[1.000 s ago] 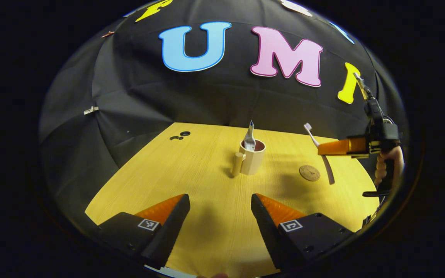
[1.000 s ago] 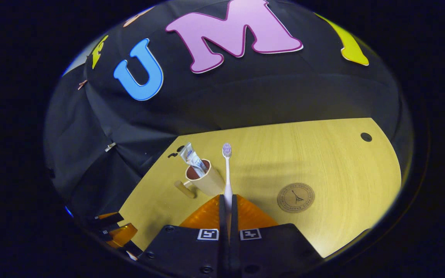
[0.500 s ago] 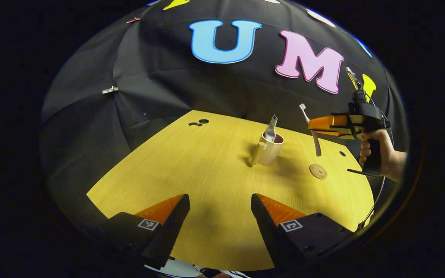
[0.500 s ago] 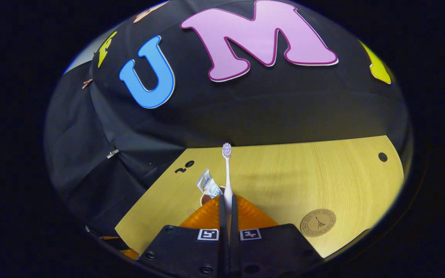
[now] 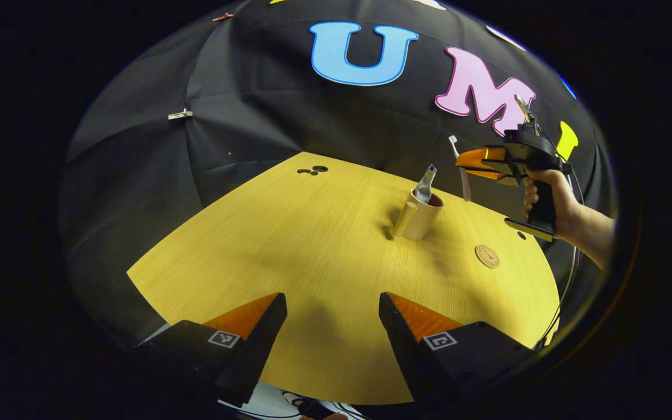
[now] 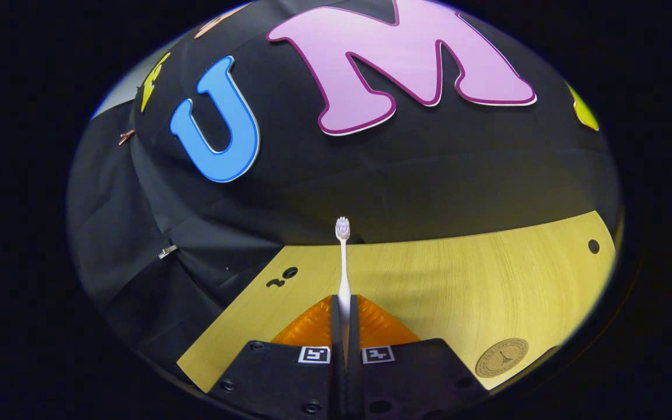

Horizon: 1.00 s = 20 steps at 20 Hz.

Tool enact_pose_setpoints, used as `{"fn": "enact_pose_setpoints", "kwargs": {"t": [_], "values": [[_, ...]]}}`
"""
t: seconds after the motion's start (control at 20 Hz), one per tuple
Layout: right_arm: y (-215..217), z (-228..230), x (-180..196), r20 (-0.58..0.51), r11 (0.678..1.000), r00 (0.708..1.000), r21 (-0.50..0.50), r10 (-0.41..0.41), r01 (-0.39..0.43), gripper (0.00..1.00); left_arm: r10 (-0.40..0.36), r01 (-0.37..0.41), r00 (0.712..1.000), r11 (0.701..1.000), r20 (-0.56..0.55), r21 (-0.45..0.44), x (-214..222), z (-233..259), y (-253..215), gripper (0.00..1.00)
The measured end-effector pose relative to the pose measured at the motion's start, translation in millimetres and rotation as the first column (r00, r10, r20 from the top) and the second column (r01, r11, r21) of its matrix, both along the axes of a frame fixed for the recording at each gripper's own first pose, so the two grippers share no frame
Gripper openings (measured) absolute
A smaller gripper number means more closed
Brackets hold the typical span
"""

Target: Put the toothbrush and toothpaste on the desktop into the cup, then pick up the cup and place it on the coaster on the desktop.

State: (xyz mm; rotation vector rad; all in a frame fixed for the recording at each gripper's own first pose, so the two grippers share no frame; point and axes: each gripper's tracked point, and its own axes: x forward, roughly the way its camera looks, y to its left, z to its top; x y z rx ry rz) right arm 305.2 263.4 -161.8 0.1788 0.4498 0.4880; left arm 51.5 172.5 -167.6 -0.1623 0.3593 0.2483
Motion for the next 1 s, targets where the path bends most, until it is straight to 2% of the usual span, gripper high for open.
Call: {"fn": "enact_pose_setpoints", "kwargs": {"t": [0.15,0.4,0.6,0.85,1.0], "values": [[7.9,-12.5,17.1,0.01,0.999,1.0,0.024,-0.027,0.026,0.05,-0.006,0.006,1.0,1.0,-0.007,0.006,3.8,-5.1,3.2,0.98],[13.0,-39.1,38.5,0.039,0.998,0.997,0.008,-0.061,0.061,0.05,-0.017,0.017,1.0,1.0,-0.011,0.011,12.9,-14.0,5.6,0.98],[14.0,-60.2,42.0,0.064,0.998,0.996,0.003,-0.067,0.067,0.05,-0.028,0.029,0.999,0.999,-0.017,0.013,20.4,-20.6,6.6,0.98],[12.8,-61.3,37.3,0.174,0.997,0.981,0.025,-0.081,0.078,0.05,-0.04,0.04,0.999,0.999,-0.023,0.021,27.4,-27.9,8.2,0.98],[11.6,-61.4,29.2,0.252,0.997,0.964,0.0,-0.08,0.083,0.05,-0.05,0.051,0.998,0.998,-0.033,0.027,31.4,-33.4,6.1,0.98]]}}
